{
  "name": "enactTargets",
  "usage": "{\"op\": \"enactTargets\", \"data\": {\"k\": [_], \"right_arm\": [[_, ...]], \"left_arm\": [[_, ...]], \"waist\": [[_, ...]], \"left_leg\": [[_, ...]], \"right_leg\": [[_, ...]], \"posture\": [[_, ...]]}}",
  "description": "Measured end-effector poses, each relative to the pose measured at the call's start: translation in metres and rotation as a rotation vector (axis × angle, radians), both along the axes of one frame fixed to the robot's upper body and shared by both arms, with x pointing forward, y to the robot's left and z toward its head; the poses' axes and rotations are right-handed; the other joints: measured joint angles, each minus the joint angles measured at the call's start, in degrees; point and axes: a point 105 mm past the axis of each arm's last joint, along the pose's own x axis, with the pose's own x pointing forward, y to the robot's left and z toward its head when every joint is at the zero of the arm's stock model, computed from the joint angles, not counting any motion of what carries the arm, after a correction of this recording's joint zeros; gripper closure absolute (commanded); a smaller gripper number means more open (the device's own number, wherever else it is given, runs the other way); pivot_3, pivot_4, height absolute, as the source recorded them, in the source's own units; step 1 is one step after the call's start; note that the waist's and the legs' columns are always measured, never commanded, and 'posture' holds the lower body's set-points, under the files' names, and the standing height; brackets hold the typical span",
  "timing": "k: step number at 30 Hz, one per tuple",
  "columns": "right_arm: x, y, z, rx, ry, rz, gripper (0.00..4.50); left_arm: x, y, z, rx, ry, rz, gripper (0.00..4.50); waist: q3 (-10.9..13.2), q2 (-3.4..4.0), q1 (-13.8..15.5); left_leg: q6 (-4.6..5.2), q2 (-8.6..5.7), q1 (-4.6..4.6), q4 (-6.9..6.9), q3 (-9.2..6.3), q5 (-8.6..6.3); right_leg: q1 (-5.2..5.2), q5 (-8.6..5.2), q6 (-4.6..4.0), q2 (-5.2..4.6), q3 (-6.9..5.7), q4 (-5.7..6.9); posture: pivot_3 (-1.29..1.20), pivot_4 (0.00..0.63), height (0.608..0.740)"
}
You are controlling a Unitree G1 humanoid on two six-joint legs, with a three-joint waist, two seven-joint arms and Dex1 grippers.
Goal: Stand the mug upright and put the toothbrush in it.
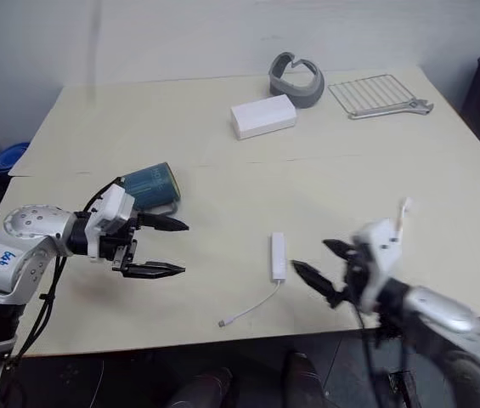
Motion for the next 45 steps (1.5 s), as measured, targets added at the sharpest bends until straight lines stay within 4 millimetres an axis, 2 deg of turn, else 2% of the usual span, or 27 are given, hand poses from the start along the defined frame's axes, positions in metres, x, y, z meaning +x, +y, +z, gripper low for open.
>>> {"op": "enactTargets", "data": {"k": [2,6,9,15,16,18,19,26,36,39,41,43,45], "right_arm": [[0.007,0.01,-0.012,-0.048,0.032,-0.023,0.0],[0.028,0.013,-0.023,-0.084,0.066,-0.118,0.0],[0.035,0.019,-0.031,-0.115,0.088,-0.127,0.0],[0.044,0.031,-0.035,-0.154,0.05,-0.112,0.0],[0.044,0.032,-0.036,-0.165,0.043,-0.109,0.4],[0.045,0.033,-0.038,-0.207,0.025,-0.107,0.92],[0.046,0.032,-0.039,-0.23,0.011,-0.112,1.35],[0.045,0.025,-0.042,-0.341,-0.044,-0.095,3.46],[0.045,0.015,-0.039,-0.278,-0.039,-0.127,3.47],[0.052,-0.009,-0.027,-0.184,-0.005,-0.237,3.47],[0.062,-0.045,0.004,-0.119,-0.052,-0.361,3.47],[0.066,-0.087,0.042,-0.117,-0.14,-0.485,3.47],[0.06,-0.146,0.082,-0.176,-0.243,-0.665,3.47]], "left_arm": [[0.0,0.0,0.0,0.013,-0.005,-0.013,0.04],[0.001,0.002,-0.002,0.042,-0.001,-0.022,0.04],[0.003,0.0,0.001,0.049,-0.009,-0.029,0.04],[0.007,-0.009,0.009,0.04,-0.045,-0.061,0.04],[0.007,-0.01,0.008,0.04,-0.043,-0.067,0.0],[0.009,-0.011,0.007,0.036,-0.041,-0.071,0.0],[0.01,-0.01,0.007,0.035,-0.037,-0.067,0.0],[0.012,-0.013,0.005,0.03,-0.051,-0.079,0.0],[0.015,-0.019,0.001,-0.003,-0.05,-0.09,0.0],[0.014,-0.024,0.0,-0.024,-0.043,-0.102,0.0],[0.014,-0.03,0.0,-0.05,-0.034,-0.114,0.0],[0.013,-0.034,-0.001,-0.061,-0.035,-0.124,0.0],[0.012,-0.038,-0.002,-0.071,-0.032,-0.134,0.0]], "waist": [[0.0,0.0,-0.14],[0.0,0.0,-0.17],[-0.01,0.0,-0.56],[-0.15,-0.18,-1.47],[-0.16,-0.18,-1.58],[-0.16,-0.19,-1.75],[-0.17,-0.19,-1.81],[-0.19,-0.22,-1.63],[-0.24,-0.31,-1.04],[-0.22,-0.28,-1.15],[-0.16,-0.17,-1.18],[-0.12,-0.1,-1.07],[-0.12,-0.1,-0.92]], "left_leg": [[0.0,0.0,0.0,0.0,0.02,0.0],[-0.01,0.05,-0.02,0.0,0.01,-0.01],[-0.03,0.1,-0.03,0.0,0.01,-0.02],[-0.06,0.17,0.06,0.0,0.04,-0.04],[-0.09,0.21,0.07,0.0,0.06,-0.06],[-0.14,0.26,0.09,0.0,0.06,-0.08],[-0.15,0.26,0.09,0.0,0.07,-0.09],[-0.15,0.27,0.09,0.0,0.08,-0.12],[-0.12,0.23,0.06,0.02,0.06,-0.13],[-0.12,0.23,0.0,0.04,0.07,-0.13],[-0.1,0.2,-0.03,0.05,0.08,-0.12],[-0.09,0.21,-0.05,0.03,0.07,-0.12],[-0.12,0.31,-0.07,-0.04,-0.02,-0.15]], "right_leg": [[-0.02,0.0,-0.01,0.05,0.01,0.17],[-0.02,0.01,-0.02,0.41,0.01,0.17],[-0.04,0.0,-0.05,0.46,0.0,0.17],[0.01,0.01,-0.08,0.54,0.03,0.21],[0.01,0.01,-0.1,0.56,0.05,0.21],[-0.01,-0.01,-0.14,0.59,0.04,0.24],[-0.02,-0.02,-0.17,0.6,0.04,0.25],[0.01,-0.03,-0.18,0.6,0.02,0.22],[0.02,-0.03,-0.17,0.6,-0.01,0.2],[-0.04,-0.03,-0.17,0.6,0.01,0.21],[-0.08,-0.02,-0.17,0.59,0.03,0.22],[-0.1,-0.02,-0.17,0.6,0.01,0.2],[-0.09,-0.04,-0.21,0.59,-0.08,0.09]], "posture": [[0.0,0.15,0.74],[0.0,0.15,0.74],[0.0,0.15,0.74],[0.0,0.15,0.74],[0.0,0.15,0.74],[0.0,0.15,0.74],[0.0,0.15,0.74],[0.0,0.15,0.74],[0.0,0.15,0.74],[0.0,0.15,0.74],[0.0,0.15,0.74],[0.0,0.15,0.74],[0.0,0.15,0.74]]}}
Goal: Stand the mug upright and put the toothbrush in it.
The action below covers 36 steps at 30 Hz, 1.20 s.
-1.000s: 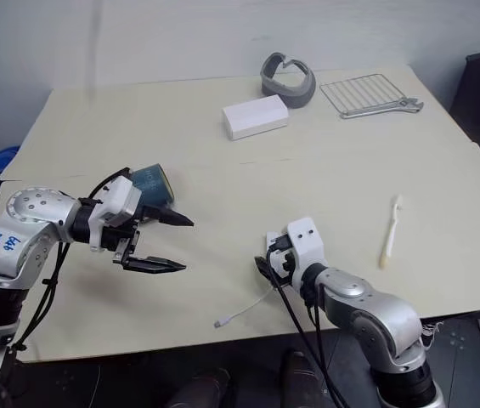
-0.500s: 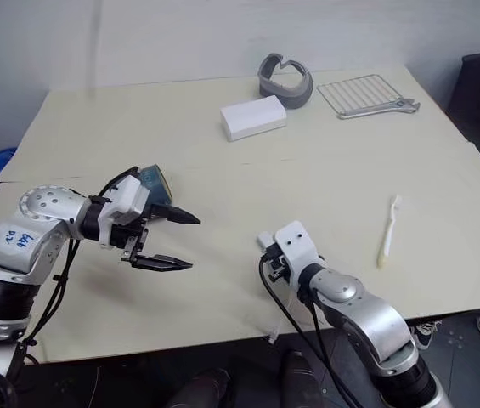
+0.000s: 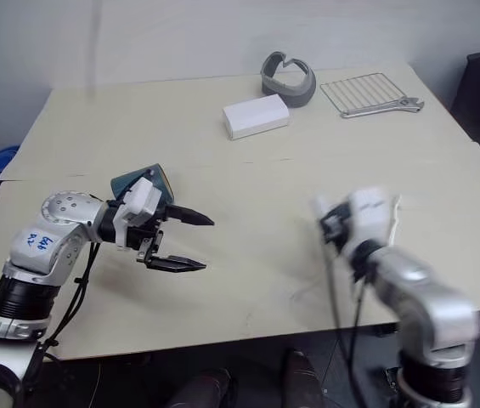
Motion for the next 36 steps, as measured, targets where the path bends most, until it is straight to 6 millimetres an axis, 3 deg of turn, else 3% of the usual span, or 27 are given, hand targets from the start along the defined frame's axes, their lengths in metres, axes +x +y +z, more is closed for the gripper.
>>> {"op": "enactTargets", "data": {"k": [2,5,8,11,12,15,18,20,21,23,25,29,32,36], "right_arm": [[-0.005,-0.042,0.006,-0.051,0.014,-0.126,3.47],[-0.01,-0.099,-0.014,-0.051,0.096,-0.273,3.47],[-0.003,-0.125,-0.049,0.026,0.152,-0.328,3.47],[0.009,-0.136,-0.08,0.09,0.173,-0.361,3.47],[0.012,-0.136,-0.09,0.097,0.186,-0.361,2.74],[0.016,-0.137,-0.101,0.12,0.181,-0.362,1.82],[0.015,-0.137,-0.09,0.071,0.148,-0.334,0.8],[0.005,-0.134,-0.078,-0.053,0.158,-0.285,0.11],[0.002,-0.132,-0.071,-0.088,0.154,-0.264,0.05],[-0.003,-0.122,-0.055,-0.152,0.146,-0.198,0.05],[-0.008,-0.088,-0.034,-0.184,0.123,-0.009,0.05],[-0.042,0.027,0.021,-0.214,0.016,0.593,0.05],[-0.077,0.082,0.02,-0.178,0.055,0.932,0.05],[-0.091,0.109,0.012,-0.138,0.106,1.103,0.05]], "left_arm": [[0.0,-0.003,0.0,-0.009,-0.001,-0.007,0.0],[0.0,-0.009,0.001,-0.017,-0.012,-0.032,0.0],[0.0,-0.019,0.006,-0.018,-0.048,-0.069,0.0],[0.002,-0.025,0.014,-0.029,-0.074,-0.085,0.0],[0.004,-0.025,0.014,-0.029,-0.074,-0.085,0.0],[0.006,-0.024,0.013,-0.026,-0.069,-0.077,0.0],[0.006,-0.023,0.013,-0.024,-0.07,-0.078,0.0],[0.007,-0.019,0.012,-0.009,-0.071,-0.061,0.0],[0.007,-0.016,0.011,-0.002,-0.069,-0.052,0.0],[0.007,-0.011,0.007,0.012,-0.068,-0.036,0.0],[0.009,-0.001,0.004,0.06,-0.089,-0.003,0.0],[0.025,0.037,0.004,0.213,-0.192,0.135,0.0],[0.04,0.072,-0.002,0.363,-0.265,0.259,0.0],[0.057,0.097,-0.016,0.499,-0.299,0.377,0.0]], "waist": [[0.0,-0.01,-0.09],[-0.02,-0.04,-0.3],[-0.02,-0.04,-1.0],[-0.04,0.0,-1.7],[-0.06,0.06,-1.87],[-0.07,0.19,-1.89],[-0.07,0.19,-1.8],[-0.07,0.22,-1.34],[-0.07,0.22,-1.26],[-0.07,0.22,-1.02],[-0.05,0.25,-1.16],[-0.02,0.23,-1.32],[-0.02,0.05,-0.4],[0.01,0.0,1.13]], "left_leg": [[0.01,0.04,-0.01,-0.01,0.04,-0.02],[0.05,0.02,0.05,0.04,0.29,-0.03],[0.06,0.05,0.23,0.07,0.63,-0.02],[0.05,0.06,0.3,0.06,0.73,-0.02],[0.05,0.07,0.29,0.06,0.74,-0.02],[0.06,0.07,0.22,0.04,0.73,-0.02],[0.06,0.06,0.19,0.06,0.71,-0.03],[0.06,0.07,0.14,0.06,0.6,-0.03],[0.06,0.06,0.14,0.06,0.6,-0.03],[0.06,0.06,0.13,0.08,0.61,-0.03],[0.0,0.14,0.16,0.07,0.63,-0.06],[-0.12,0.36,0.21,0.04,0.58,-0.14],[-0.06,0.42,0.19,0.07,0.45,-0.21],[0.14,0.18,-0.01,0.16,0.44,-0.2]], "right_leg": [[0.0,0.0,0.0,-0.07,0.02,-0.03],[0.04,0.01,0.02,-0.14,0.16,0.04],[0.03,0.06,0.05,-0.13,0.53,0.18],[0.01,0.06,0.04,-0.1,0.64,0.2],[-0.02,0.06,0.05,-0.1,0.66,0.34],[-0.1,0.06,0.04,-0.09,0.66,0.31],[-0.1,0.07,0.05,-0.07,0.64,0.24],[-0.1,0.06,0.05,-0.04,0.54,0.18],[-0.1,0.06,0.05,-0.05,0.56,0.18],[-0.09,0.07,0.06,-0.05,0.57,0.19],[-0.11,0.07,0.06,0.01,0.6,0.18],[-0.04,0.06,0.04,0.15,0.5,-0.04],[0.12,0.11,-0.03,0.16,0.31,-0.29],[0.1,0.19,0.09,0.05,0.23,-0.33]], "posture": [[0.0,0.15,0.74],[0.0,0.15,0.74],[0.0,0.15,0.74],[0.0,0.15,0.74],[0.0,0.15,0.74],[0.0,0.15,0.74],[0.0,0.15,0.74],[0.0,0.15,0.74],[0.0,0.15,0.74],[0.0,0.15,0.74],[0.0,0.15,0.74],[0.0,0.15,0.74],[0.0,0.15,0.74],[0.0,0.15,0.74]]}}
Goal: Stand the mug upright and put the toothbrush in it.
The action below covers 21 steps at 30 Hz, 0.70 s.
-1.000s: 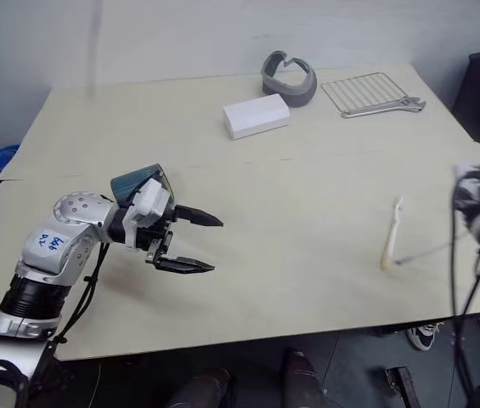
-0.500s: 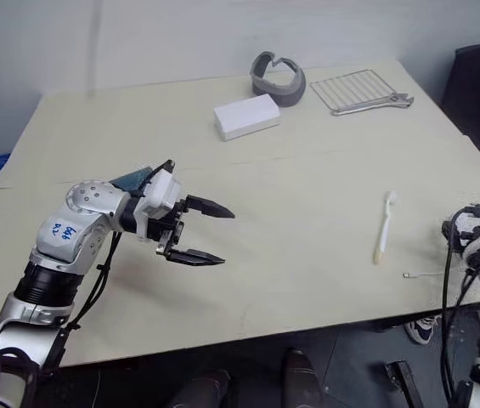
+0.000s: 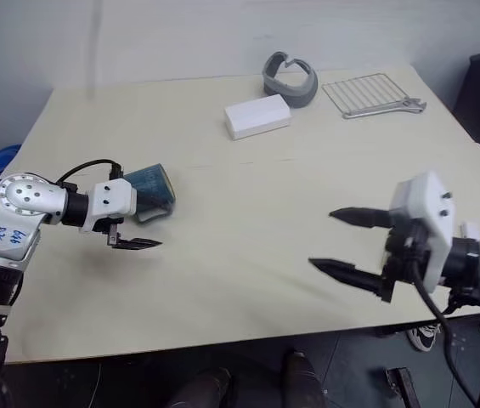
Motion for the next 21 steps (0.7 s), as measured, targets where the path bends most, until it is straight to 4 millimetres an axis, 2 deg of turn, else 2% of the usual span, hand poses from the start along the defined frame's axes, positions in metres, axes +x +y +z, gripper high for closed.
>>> {"op": "enactTargets", "data": {"k": [4,9,13,17,21], "right_arm": [[0.006,0.009,0.0,0.003,-0.002,0.027,0.05],[0.012,0.01,-0.004,0.007,0.005,0.029,0.05],[0.013,0.013,-0.002,0.008,-0.003,0.043,0.05],[0.015,0.014,0.001,0.014,-0.013,0.046,0.05],[0.015,0.015,0.002,0.015,-0.024,0.052,0.0]], "left_arm": [[0.003,0.003,-0.007,0.052,0.005,0.032,0.0],[0.008,0.007,-0.009,0.112,-0.031,0.077,0.0],[0.014,0.003,-0.021,0.11,-0.026,0.102,0.0],[0.028,-0.002,-0.019,0.136,-0.062,0.118,0.0],[0.041,-0.001,-0.016,0.179,-0.116,0.137,0.79]], "waist": [[0.0,-0.03,0.34],[0.01,-0.04,0.18],[0.01,-0.04,0.17],[0.0,-0.04,0.38],[-0.01,-0.04,0.49]], "left_leg": [[0.05,-0.06,-0.19,0.04,-0.02,0.01],[0.04,0.0,-0.25,0.04,-0.01,0.01],[0.03,-0.01,-0.28,0.29,0.0,0.0],[0.01,-0.04,-0.29,0.57,0.0,-0.01],[0.0,-0.05,-0.26,0.66,-0.01,-0.02]], "right_leg": [[-0.11,0.02,0.03,-0.05,-0.16,-0.08],[-0.2,0.02,0.03,-0.07,-0.2,-0.06],[-0.19,0.03,0.01,-0.08,-0.18,0.11],[-0.13,0.06,0.01,-0.1,-0.18,0.13],[-0.1,0.07,0.01,-0.11,-0.17,0.2]], "posture": [[0.0,0.15,0.74],[0.0,0.15,0.74],[0.0,0.15,0.74],[0.0,0.15,0.74],[0.0,0.15,0.74]]}}
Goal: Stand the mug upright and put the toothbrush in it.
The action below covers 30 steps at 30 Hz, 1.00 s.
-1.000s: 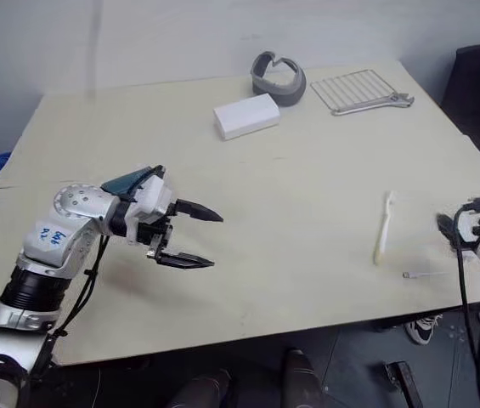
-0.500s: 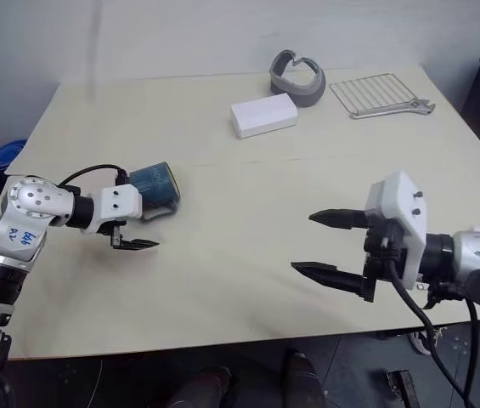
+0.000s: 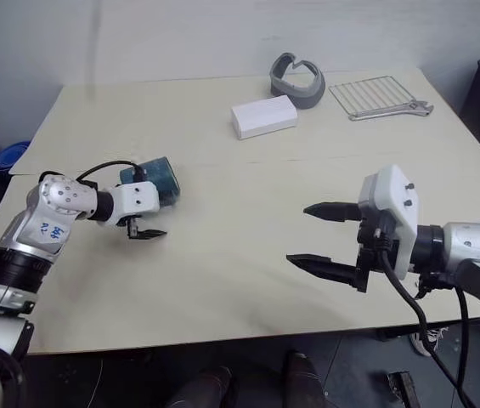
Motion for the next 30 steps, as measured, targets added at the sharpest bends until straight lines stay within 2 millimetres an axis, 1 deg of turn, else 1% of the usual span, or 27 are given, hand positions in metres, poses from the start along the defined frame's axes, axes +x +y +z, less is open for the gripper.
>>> {"op": "enactTargets", "data": {"k": [1,2,7,13,18,22,24,26,27,29,30], "right_arm": [[0.0,0.001,-0.001,-0.003,0.001,0.0,0.0],[0.001,0.002,-0.003,-0.008,0.005,-0.003,0.0],[-0.003,0.008,-0.006,0.004,-0.004,0.003,0.0],[0.003,0.002,-0.008,0.017,0.001,-0.037,0.0],[0.006,-0.008,-0.001,0.036,-0.022,-0.088,0.0],[0.006,-0.015,-0.004,0.038,-0.011,-0.129,0.0],[0.006,-0.02,-0.003,0.041,-0.016,-0.157,0.0],[0.005,-0.026,-0.003,0.043,-0.021,-0.191,0.0],[0.004,-0.03,-0.003,0.042,-0.021,-0.211,0.0],[0.002,-0.037,-0.004,0.038,-0.021,-0.244,0.0],[0.001,-0.04,-0.005,0.037,-0.019,-0.261,0.0]], "left_arm": [[0.002,0.001,0.0,0.009,-0.008,0.005,1.08],[0.004,0.003,0.0,0.015,-0.012,0.009,1.26],[0.007,0.007,-0.004,0.023,-0.006,0.018,2.66],[0.005,0.011,-0.008,0.014,0.013,0.047,4.47],[0.006,0.012,-0.009,-0.062,0.006,0.105,4.49],[0.011,0.002,-0.004,-0.21,0.01,0.143,4.49],[0.011,-0.019,0.005,-0.361,0.017,0.107,4.49],[0.007,-0.055,0.022,-0.607,0.047,0.029,4.49],[-0.002,-0.081,0.037,-0.761,0.072,-0.057,4.49],[-0.024,-0.12,0.055,-0.915,0.081,-0.223,4.49],[-0.034,-0.138,0.058,-0.974,0.086,-0.286,4.49]], "waist": [[0.0,0.0,-0.03],[-0.01,0.01,-0.06],[-0.02,0.02,-0.16],[-0.02,0.02,-0.24],[-0.01,0.02,-0.26],[-0.01,0.01,-0.06],[0.0,0.0,0.27],[0.02,-0.04,0.8],[0.03,-0.06,1.08],[0.01,-0.08,1.18],[0.01,-0.08,1.1]], "left_leg": [[0.0,0.0,0.01,0.0,0.01,0.0],[-0.01,0.01,0.02,0.0,0.01,0.0],[-0.03,0.02,0.01,0.0,0.0,-0.01],[-0.03,0.02,-0.02,0.03,-0.01,-0.01],[-0.02,0.02,-0.04,0.03,-0.02,-0.01],[-0.02,-0.02,-0.12,0.11,-0.06,-0.02],[-0.01,-0.05,-0.27,0.21,-0.13,-0.01],[0.02,-0.08,-0.41,0.3,-0.16,-0.01],[0.04,-0.09,-0.46,0.33,-0.18,-0.01],[0.08,-0.11,-0.43,0.33,-0.1,-0.04],[0.09,-0.12,-0.41,0.33,-0.04,-0.04]], "right_leg": [[0.0,0.0,0.0,0.0,0.01,0.02],[0.0,0.0,0.0,-0.02,0.01,0.15],[-0.02,0.0,0.0,-0.01,0.01,0.24],[-0.02,0.0,0.0,0.0,0.0,0.24],[-0.03,0.0,0.0,0.0,0.0,0.23],[-0.04,0.01,0.01,0.0,-0.04,0.24],[-0.08,0.03,0.05,-0.02,-0.12,0.21],[-0.13,0.04,0.07,-0.02,-0.17,0.2],[-0.16,0.05,0.09,-0.03,-0.18,0.17],[-0.14,0.06,0.09,-0.06,-0.15,0.11],[-0.14,0.07,0.11,-0.05,-0.11,0.08]], "posture": [[0.0,0.15,0.74],[0.0,0.15,0.74],[0.0,0.15,0.74],[0.0,0.15,0.74],[0.0,0.15,0.74],[0.0,0.15,0.74],[0.0,0.15,0.74],[0.0,0.15,0.74],[0.0,0.15,0.74],[0.0,0.15,0.74],[0.0,0.15,0.74]]}}
